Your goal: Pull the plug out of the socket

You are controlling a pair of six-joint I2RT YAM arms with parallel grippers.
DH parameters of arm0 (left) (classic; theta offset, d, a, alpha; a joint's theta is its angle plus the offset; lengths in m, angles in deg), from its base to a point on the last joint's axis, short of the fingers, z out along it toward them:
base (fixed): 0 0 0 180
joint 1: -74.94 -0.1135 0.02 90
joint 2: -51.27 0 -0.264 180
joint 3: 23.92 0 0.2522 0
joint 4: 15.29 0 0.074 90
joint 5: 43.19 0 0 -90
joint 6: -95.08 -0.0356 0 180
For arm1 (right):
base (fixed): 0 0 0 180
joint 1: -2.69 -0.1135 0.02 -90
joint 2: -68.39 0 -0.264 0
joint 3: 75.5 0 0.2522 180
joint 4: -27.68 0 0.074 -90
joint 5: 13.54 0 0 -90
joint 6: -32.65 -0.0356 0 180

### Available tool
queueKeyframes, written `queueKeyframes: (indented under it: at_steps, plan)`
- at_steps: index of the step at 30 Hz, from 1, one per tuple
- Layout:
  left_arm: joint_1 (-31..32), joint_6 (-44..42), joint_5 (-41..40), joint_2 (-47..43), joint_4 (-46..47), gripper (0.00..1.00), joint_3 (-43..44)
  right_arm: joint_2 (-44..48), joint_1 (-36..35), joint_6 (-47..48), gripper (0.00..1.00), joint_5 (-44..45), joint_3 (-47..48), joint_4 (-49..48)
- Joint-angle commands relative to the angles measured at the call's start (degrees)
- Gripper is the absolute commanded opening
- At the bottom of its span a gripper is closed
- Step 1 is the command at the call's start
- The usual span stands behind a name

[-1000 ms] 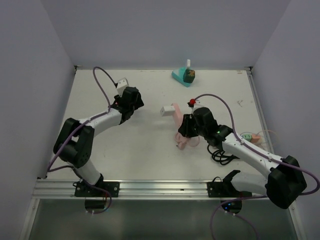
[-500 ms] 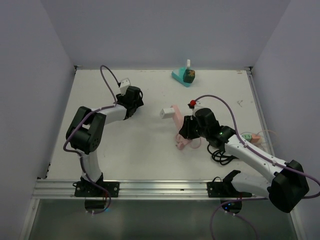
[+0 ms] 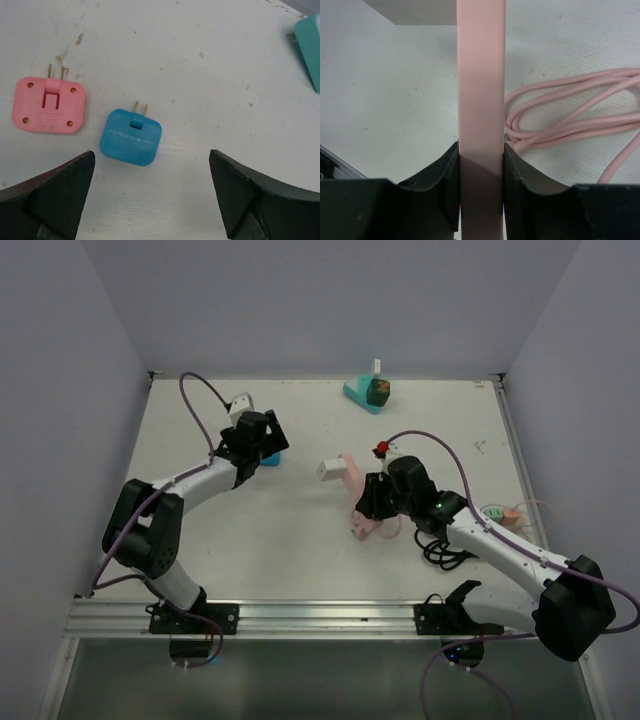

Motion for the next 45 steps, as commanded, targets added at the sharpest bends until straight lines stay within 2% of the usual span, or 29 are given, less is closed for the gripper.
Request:
queueKeyframes:
  at_steps: [1,4,7,10,13,20,34,45]
  plan:
    - [-0.2,1.4,9.1,-6.9,-1.7,1.00,-2.3,-0.1,-0.1,0.9,0.00,-2.4,3.2,-5.0]
    - [-0.2,2.6,19.0,-11.9,-2.2,1.00,-5.4,-0.6,-0.2,1.3,0.00,-2.9,3.5,-5.3]
    - [-0.1,4.4,32.9,-15.9,-1.9,1.00,-7.2,-1.2,-0.1,1.3,0.00,-4.2,3.7,-6.0]
    - [-0.1,7.1,41.8,-17.7,-1.0,1.00,-8.9,-1.8,-0.1,0.8,0.00,-5.9,3.5,-7.2]
    - [0.6,11.6,46.3,-19.4,2.7,1.00,-12.1,-2.3,-0.2,0.4,0.00,-7.3,3.1,-8.7]
    - [6.2,15.3,42.2,-19.3,4.0,1.00,-12.8,-2.6,-0.2,-0.1,0.00,-8.6,3.0,-10.7]
    - [8.8,24.6,35.9,-15.2,8.6,1.00,-11.7,-1.3,-0.5,-1.4,0.00,-9.7,1.3,-12.7]
    - [8.9,24.7,32.9,-14.0,7.8,0.80,-10.4,-0.9,-0.7,-0.6,0.00,-9.8,0.8,-12.9]
